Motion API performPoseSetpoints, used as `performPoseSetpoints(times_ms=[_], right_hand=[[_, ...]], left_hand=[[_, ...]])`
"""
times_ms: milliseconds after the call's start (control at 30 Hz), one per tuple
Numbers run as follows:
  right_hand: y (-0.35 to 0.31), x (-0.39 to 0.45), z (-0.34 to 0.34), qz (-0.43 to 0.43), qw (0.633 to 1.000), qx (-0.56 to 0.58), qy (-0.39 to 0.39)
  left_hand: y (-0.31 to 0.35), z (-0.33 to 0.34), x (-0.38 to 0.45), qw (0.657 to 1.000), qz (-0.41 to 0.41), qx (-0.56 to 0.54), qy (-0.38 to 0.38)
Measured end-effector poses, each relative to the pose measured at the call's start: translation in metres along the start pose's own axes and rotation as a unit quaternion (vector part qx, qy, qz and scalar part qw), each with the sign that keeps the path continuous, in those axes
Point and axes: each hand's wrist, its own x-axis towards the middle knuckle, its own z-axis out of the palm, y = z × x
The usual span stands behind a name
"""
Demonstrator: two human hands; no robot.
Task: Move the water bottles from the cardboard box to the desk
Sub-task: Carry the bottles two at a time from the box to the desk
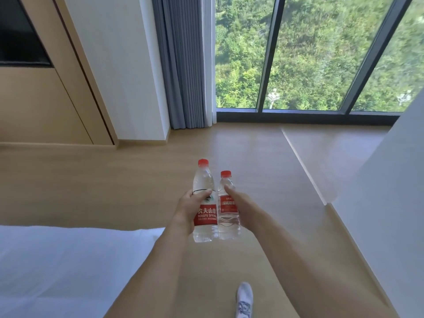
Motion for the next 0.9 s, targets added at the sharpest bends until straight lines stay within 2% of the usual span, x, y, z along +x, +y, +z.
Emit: performPoseSetpoints(times_ms=[167,467,667,900], right_hand=[[-0.041,0.101,-0.017,0.008,1.0,-0.003,-0.01],[-0.151,0.273,-0.046,0.028,0.997,-0.039,-0.055],[-0.199,0.362,-0.03,0.033,0.995,-0.063,-0.073],[-0.23,0.463,0.019,0.043,0.987,-0.126,-0.086]], left_hand=[[0.031,0.018,0.098,0.999,0.006,-0.011,0.047],[0.131,0.049,0.253,0.994,0.033,-0.031,0.098],[0.176,0.037,0.322,0.989,0.037,-0.048,0.136],[0.212,0.0,0.412,0.983,0.045,-0.081,0.156]])
